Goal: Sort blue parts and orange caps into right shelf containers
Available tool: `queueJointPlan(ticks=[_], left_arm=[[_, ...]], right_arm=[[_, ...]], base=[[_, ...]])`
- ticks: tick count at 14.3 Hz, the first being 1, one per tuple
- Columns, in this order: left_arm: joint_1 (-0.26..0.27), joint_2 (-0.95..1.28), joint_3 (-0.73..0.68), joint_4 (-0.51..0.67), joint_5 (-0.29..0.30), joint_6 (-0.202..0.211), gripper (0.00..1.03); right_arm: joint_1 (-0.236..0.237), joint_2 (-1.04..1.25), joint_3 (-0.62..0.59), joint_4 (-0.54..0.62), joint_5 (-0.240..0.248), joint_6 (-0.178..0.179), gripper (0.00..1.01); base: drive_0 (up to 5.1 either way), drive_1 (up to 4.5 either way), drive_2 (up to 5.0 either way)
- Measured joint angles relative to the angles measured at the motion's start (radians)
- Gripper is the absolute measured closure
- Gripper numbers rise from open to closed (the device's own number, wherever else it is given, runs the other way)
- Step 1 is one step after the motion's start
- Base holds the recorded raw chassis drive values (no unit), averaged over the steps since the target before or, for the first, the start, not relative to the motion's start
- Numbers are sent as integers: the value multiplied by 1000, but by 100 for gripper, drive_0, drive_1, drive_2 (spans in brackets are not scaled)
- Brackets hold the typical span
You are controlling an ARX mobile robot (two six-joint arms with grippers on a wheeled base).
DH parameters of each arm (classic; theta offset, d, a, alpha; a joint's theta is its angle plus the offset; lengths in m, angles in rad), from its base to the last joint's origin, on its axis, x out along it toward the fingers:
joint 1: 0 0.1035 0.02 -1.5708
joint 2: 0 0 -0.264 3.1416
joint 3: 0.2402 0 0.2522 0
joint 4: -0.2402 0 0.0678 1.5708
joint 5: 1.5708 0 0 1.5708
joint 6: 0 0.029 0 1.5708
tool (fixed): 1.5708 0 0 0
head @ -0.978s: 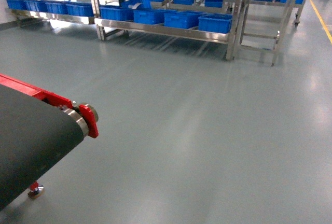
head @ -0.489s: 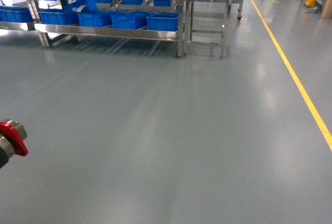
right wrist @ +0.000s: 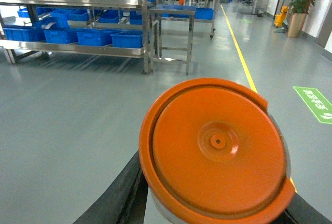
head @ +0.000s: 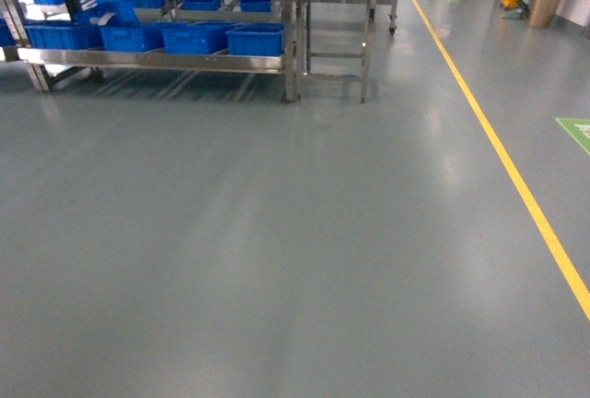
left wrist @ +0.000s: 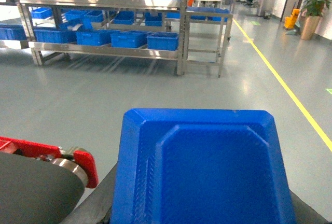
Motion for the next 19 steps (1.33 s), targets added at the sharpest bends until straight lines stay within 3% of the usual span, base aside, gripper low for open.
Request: queueJointPlan(ticks=[5,19], left_arm=[[0,0,0,0,0,0,59],[0,0,0,0,-2,0,59]], right_arm=[[0,0,0,0,0,0,58],[0,0,0,-2,0,0,58]], base=[[-165,-165,-165],[20,440,-399]])
